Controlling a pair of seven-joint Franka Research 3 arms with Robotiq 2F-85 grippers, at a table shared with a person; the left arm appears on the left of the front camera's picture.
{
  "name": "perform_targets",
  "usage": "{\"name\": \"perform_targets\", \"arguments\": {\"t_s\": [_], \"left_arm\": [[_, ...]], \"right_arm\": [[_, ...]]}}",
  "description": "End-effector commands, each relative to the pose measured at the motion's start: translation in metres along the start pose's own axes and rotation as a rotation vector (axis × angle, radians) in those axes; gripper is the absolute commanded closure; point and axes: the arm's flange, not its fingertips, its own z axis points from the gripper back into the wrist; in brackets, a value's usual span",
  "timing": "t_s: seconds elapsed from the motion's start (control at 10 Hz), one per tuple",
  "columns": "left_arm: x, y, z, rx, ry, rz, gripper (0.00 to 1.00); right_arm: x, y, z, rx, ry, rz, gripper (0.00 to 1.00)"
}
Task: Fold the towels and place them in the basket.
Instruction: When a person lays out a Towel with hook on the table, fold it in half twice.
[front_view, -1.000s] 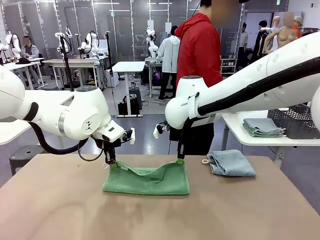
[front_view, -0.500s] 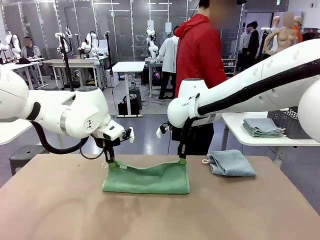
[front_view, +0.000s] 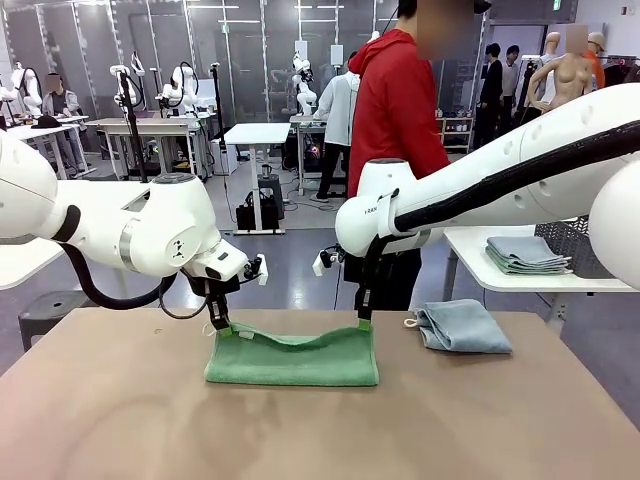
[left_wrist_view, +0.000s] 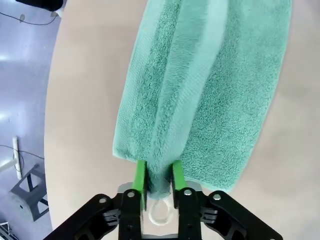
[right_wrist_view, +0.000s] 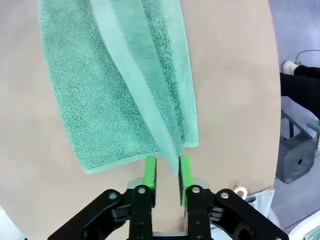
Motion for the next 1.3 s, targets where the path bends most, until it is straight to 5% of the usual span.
{"name": "perform_targets", "arguments": {"t_s": [0.0, 0.1, 0.2, 0.3, 0.4, 0.6, 0.9, 1.2], "left_arm": [[0.004, 0.005, 0.000, 0.047, 0.001, 0.024, 0.74], [0.002, 0.008, 0.003, 0.055, -0.014, 0.032, 0.37], [0.001, 0.009, 0.010, 0.064, -0.029, 0.032, 0.55], [0.001, 0.009, 0.020, 0.070, -0.043, 0.026, 0.19], [0.000, 0.006, 0.031, 0.070, -0.055, 0.007, 0.37], [-0.006, -0.023, 0.057, -0.024, -0.066, -0.058, 0.37], [-0.031, -0.057, 0.085, -0.121, -0.035, -0.120, 0.37], [-0.057, -0.068, 0.093, -0.160, -0.061, -0.186, 0.37]], "right_arm": [[-0.003, -0.004, 0.002, -0.031, -0.041, 0.022, 0.73], [-0.004, -0.004, 0.007, -0.031, -0.056, 0.020, 0.37], [-0.003, -0.001, 0.014, -0.030, -0.069, 0.021, 0.54], [-0.003, 0.003, 0.024, -0.031, -0.076, 0.021, 0.17], [-0.003, 0.011, 0.034, -0.020, -0.066, -0.013, 0.17], [-0.018, 0.056, 0.055, 0.111, -0.030, -0.136, 0.17], [-0.048, 0.129, 0.072, 0.097, -0.036, -0.133, 0.17], [-0.057, 0.157, 0.068, 0.120, -0.112, -0.167, 0.17]]}}
